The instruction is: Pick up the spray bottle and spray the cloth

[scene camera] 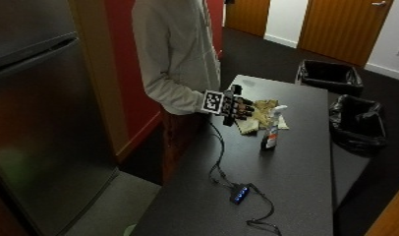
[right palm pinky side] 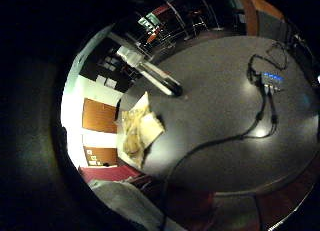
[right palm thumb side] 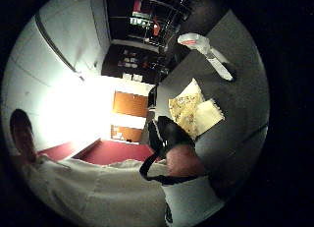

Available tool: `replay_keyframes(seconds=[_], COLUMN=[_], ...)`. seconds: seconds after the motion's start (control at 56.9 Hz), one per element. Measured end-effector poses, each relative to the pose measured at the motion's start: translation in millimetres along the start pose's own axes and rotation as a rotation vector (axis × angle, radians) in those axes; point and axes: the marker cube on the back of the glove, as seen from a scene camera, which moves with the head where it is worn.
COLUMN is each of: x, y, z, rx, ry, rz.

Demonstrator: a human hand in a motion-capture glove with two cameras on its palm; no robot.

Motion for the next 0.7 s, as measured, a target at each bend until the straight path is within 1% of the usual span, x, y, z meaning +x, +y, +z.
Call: replay_keyframes(seconds=[0.035, 0.158, 0.369, 0.703], x=[4.6, 11.7, 18.3, 35.3], y=[-9.3, -15.6, -39.9, -73.0], z=[7.6, 22.8, 33.8, 66.3], rx=[0.049, 0.039, 0.084, 0.067], ry=[-0.002, -0.037, -0.085, -0.175], rz=[0.011, 0.051, 0.078, 0.156])
